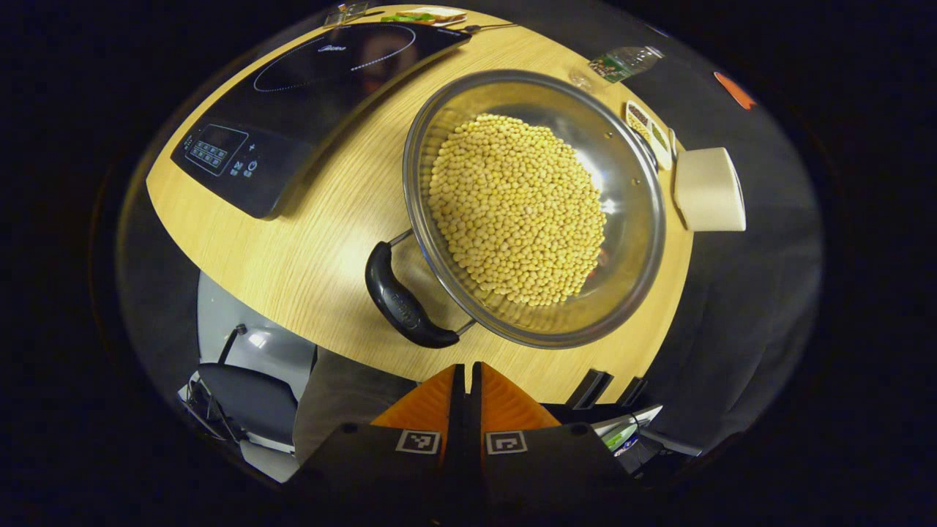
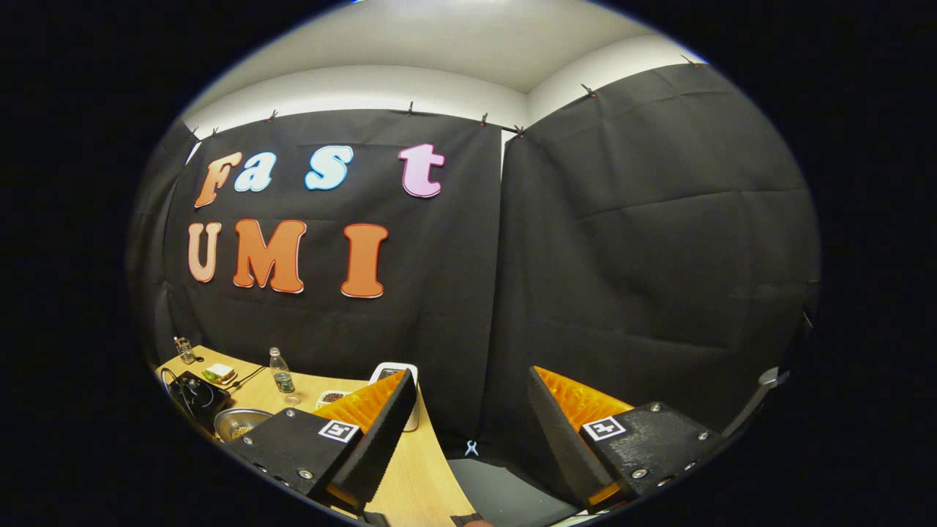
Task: First push the handle of the pot to place it horizontally, then grasp the pot with both hands and set it on the induction cooktop.
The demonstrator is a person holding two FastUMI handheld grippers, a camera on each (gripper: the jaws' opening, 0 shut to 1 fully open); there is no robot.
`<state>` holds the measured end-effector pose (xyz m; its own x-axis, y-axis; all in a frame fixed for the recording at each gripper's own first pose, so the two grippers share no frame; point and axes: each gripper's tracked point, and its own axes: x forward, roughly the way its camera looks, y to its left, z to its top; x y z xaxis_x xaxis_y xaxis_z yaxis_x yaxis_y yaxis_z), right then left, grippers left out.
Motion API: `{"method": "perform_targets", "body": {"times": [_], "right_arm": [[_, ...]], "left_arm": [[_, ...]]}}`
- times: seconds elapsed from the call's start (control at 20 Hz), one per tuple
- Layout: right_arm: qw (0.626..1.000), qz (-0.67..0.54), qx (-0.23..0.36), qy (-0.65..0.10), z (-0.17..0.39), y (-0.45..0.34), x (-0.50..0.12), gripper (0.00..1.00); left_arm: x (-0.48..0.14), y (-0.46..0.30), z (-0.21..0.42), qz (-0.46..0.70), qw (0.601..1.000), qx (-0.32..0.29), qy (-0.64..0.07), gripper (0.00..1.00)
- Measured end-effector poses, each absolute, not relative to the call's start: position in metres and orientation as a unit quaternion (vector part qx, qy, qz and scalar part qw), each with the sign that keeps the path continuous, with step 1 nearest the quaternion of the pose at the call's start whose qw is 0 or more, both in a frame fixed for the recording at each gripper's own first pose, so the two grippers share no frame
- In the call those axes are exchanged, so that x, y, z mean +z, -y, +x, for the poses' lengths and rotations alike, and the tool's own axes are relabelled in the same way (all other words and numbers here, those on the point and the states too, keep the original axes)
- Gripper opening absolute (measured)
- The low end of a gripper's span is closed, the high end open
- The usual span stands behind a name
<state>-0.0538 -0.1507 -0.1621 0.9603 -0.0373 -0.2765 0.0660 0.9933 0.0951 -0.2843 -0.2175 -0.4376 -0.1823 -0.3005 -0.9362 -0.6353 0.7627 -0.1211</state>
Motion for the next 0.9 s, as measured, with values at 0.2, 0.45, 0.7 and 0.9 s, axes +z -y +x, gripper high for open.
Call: {"method": "perform_targets", "body": {"times": [0.2, 0.45, 0.7, 0.9], "right_arm": [[0.987, 0.046, -0.053, -0.147, -0.066, 0.154, -0.160, 0.95], [0.985, 0.050, -0.070, -0.147, -0.063, 0.137, -0.151, 0.95], [0.986, 0.041, -0.050, -0.153, -0.054, 0.103, -0.148, 0.95], [0.987, 0.034, -0.040, -0.154, -0.050, 0.085, -0.143, 0.95]], "left_arm": [[-0.455, 0.211, -0.279, -0.322, 0.542, 0.177, -0.756, 0.09], [-0.458, 0.208, -0.278, -0.319, 0.526, 0.158, -0.772, 0.09], [-0.460, 0.195, -0.273, -0.288, 0.549, 0.166, -0.767, 0.09], [-0.463, 0.168, -0.263, -0.248, 0.569, 0.171, -0.765, 0.09]]}}
